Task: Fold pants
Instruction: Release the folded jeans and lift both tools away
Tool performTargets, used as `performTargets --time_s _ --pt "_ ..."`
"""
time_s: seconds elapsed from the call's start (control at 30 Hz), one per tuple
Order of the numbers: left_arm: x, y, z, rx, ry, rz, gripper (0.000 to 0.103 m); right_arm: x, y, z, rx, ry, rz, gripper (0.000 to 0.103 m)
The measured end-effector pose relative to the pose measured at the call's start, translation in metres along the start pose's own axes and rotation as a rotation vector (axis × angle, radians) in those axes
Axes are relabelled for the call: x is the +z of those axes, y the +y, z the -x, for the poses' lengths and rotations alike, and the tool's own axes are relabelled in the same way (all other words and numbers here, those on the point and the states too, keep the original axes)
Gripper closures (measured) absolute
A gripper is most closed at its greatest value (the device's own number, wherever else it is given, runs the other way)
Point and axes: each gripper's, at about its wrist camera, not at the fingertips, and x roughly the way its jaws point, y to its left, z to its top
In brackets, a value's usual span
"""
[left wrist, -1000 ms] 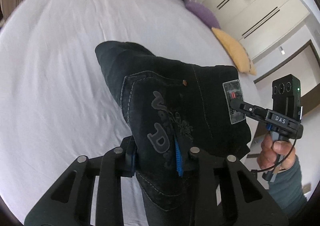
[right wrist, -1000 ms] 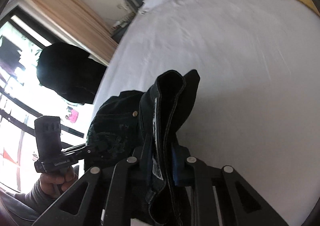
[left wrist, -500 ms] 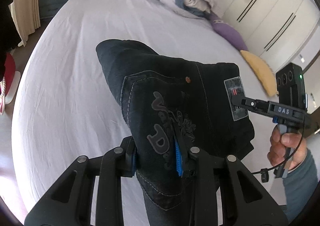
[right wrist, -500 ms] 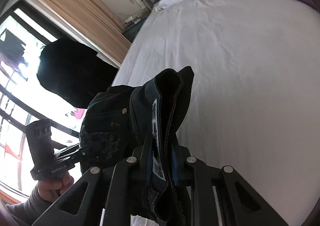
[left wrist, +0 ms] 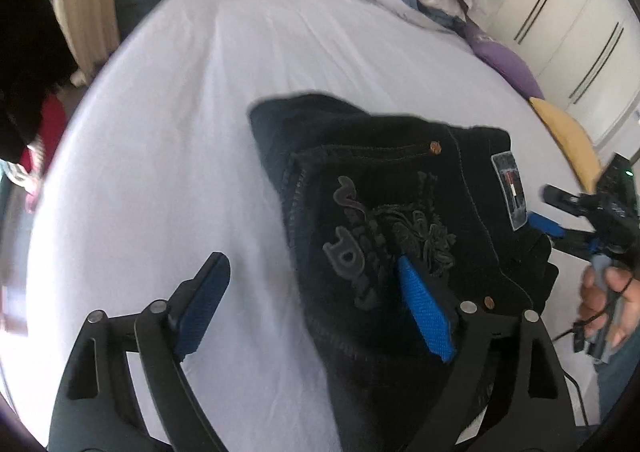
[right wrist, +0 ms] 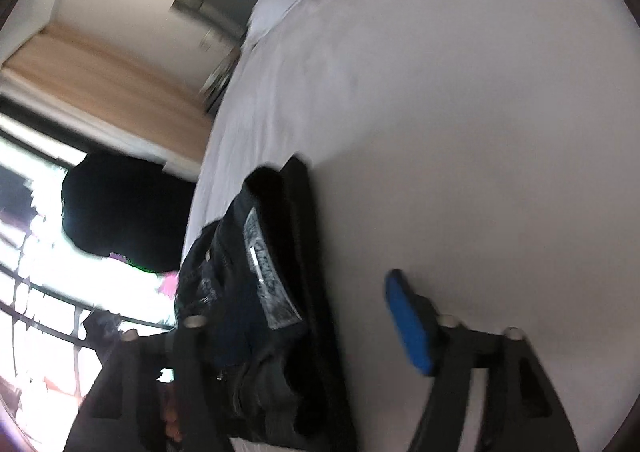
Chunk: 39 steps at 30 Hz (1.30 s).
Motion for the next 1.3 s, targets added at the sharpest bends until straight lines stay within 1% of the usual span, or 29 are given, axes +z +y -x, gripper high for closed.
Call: performTargets --time_s 0.03,0.07,0.1,0.13,0.17,0.2,0.23,0.27,0.3,0.33,0.37,0.43,0.5,0.53,0.57,0.63,0.67,0.7,0.73,0.8,0.87,0.9,0.97,1.0,1.03,1.1,1.17,1.23,1.3 --pt "-0.004 -0.005 0.013 0.026 -0.034 -0.010 0.017 -0.006 0.002 0.012 -0.029 -0.021 0.011 0.027" --pt "-0.001 -0.010 0.028 0.054 -0.090 -0.025 0.017 -0.011 0.009 0.024 -0.071 -0.047 0.041 0.027" --pt "-0.005 -0.016 0.056 0.101 -0.183 -0.054 0.010 -0.019 0.021 0.041 -0.135 -0.095 0.096 0.026" --pt "-0.010 -0.027 0.074 0.139 -0.240 -0.074 0.003 -0.026 0.033 0.055 -0.169 -0.135 0.140 0.025" --pt "-0.010 -0.035 0.095 0.183 -0.314 -0.093 0.000 -0.033 0.047 0.071 -0.184 -0.179 0.185 0.020" --pt "-0.015 -0.041 0.121 0.225 -0.397 -0.106 0.000 -0.043 0.067 0.093 -0.202 -0.249 0.241 0.011" --pt "-0.019 -0.048 0.144 0.254 -0.464 -0.112 0.000 -0.053 0.085 0.111 -0.221 -0.318 0.285 0.007" --pt "-0.023 -0.055 0.168 0.278 -0.532 -0.114 0.000 -0.063 0.102 0.129 -0.229 -0.390 0.325 0.002" --pt "-0.030 -0.061 0.195 0.306 -0.614 -0.119 0.000 -0.074 0.120 0.150 -0.227 -0.474 0.367 0.000" --pt "-0.037 -0.068 0.222 0.339 -0.688 -0.125 0.000 -0.085 0.137 0.170 -0.223 -0.556 0.405 0.000" --pt "-0.044 -0.074 0.245 0.365 -0.746 -0.132 0.000 -0.085 0.145 0.186 -0.220 -0.609 0.431 0.000" --pt "-0.055 -0.085 0.283 0.399 -0.828 -0.159 0.000 -0.105 0.175 0.221 -0.221 -0.740 0.503 0.000" --pt "-0.068 -0.099 0.322 0.405 -0.888 -0.216 0.000 -0.123 0.204 0.249 -0.230 -0.853 0.564 0.000" --pt "-0.071 -0.104 0.335 0.398 -0.891 -0.247 0.000 -0.137 0.222 0.270 -0.241 -0.927 0.603 0.000" --pt "-0.072 -0.108 0.344 0.393 -0.883 -0.267 0.000 -0.141 0.233 0.279 -0.243 -0.963 0.625 0.000" --pt "-0.081 -0.113 0.359 0.420 -0.834 -0.290 0.000 -0.157 0.257 0.304 -0.252 -1.029 0.668 0.000" --pt "-0.083 -0.113 0.366 0.405 -0.805 -0.297 0.000 -0.161 0.267 0.311 -0.255 -1.040 0.678 0.000" --pt "-0.086 -0.112 0.373 0.359 -0.780 -0.290 0.000 -0.166 0.274 0.320 -0.255 -1.048 0.684 0.000" --pt "-0.088 -0.112 0.379 0.336 -0.762 -0.261 0.000 -0.172 0.281 0.330 -0.251 -1.061 0.687 0.000" --pt "-0.094 -0.110 0.385 0.341 -0.698 -0.195 0.000 -0.181 0.289 0.339 -0.247 -1.070 0.680 0.000" --pt "-0.096 -0.109 0.380 0.299 -0.630 -0.164 0.000 -0.188 0.292 0.337 -0.264 -1.024 0.667 0.000" --pt "-0.098 -0.109 0.372 0.289 -0.579 -0.153 0.000 -0.191 0.293 0.334 -0.278 -0.992 0.662 0.000" --pt "-0.104 -0.109 0.359 0.279 -0.498 -0.133 0.000 -0.200 0.293 0.321 -0.319 -0.897 0.647 0.000" --pt "-0.107 -0.106 0.352 0.252 -0.450 -0.111 0.000 -0.200 0.290 0.307 -0.360 -0.827 0.641 0.000" --pt "-0.108 -0.106 0.343 0.239 -0.425 -0.093 0.000 -0.201 0.288 0.295 -0.412 -0.773 0.626 0.000" --pt "-0.116 -0.096 0.335 0.208 -0.350 -0.048 0.000 -0.202 0.281 0.279 -0.465 -0.705 0.603 0.000" --pt "-0.119 -0.094 0.316 0.216 -0.312 -0.032 0.000 -0.202 0.270 0.264 -0.504 -0.628 0.561 0.000" --pt "-0.126 -0.090 0.302 0.228 -0.276 -0.023 0.000 -0.201 0.260 0.252 -0.484 -0.556 0.515 0.000" --pt "-0.133 -0.089 0.290 0.227 -0.250 -0.015 0.000 -0.203 0.250 0.242 -0.493 -0.520 0.504 0.000"
